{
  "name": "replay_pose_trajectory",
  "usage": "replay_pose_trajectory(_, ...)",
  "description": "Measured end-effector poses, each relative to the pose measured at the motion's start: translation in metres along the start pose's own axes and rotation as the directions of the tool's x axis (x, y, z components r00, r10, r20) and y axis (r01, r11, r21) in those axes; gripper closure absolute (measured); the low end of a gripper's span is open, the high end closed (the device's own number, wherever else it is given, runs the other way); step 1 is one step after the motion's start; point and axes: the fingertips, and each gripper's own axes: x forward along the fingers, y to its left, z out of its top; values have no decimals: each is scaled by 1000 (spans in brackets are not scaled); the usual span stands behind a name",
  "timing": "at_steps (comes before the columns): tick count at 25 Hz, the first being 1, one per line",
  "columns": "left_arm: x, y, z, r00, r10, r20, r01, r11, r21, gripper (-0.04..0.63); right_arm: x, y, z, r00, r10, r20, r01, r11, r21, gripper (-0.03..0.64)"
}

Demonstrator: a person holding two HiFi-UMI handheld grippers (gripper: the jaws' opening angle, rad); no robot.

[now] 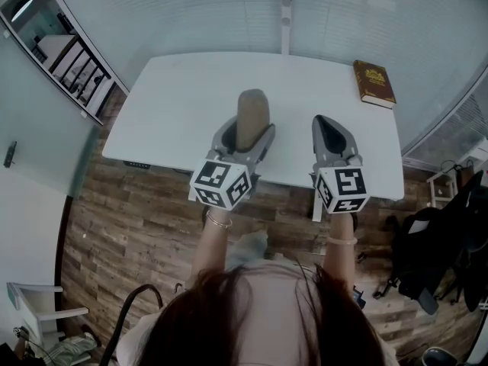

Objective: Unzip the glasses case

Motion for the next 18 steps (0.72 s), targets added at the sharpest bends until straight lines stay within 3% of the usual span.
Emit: replay_pose_trajectory(18,-48,-35,0,1000,1,-22,-1,1000,28,302,-49,26,-3,1000,-16,-2,16,999,42,614)
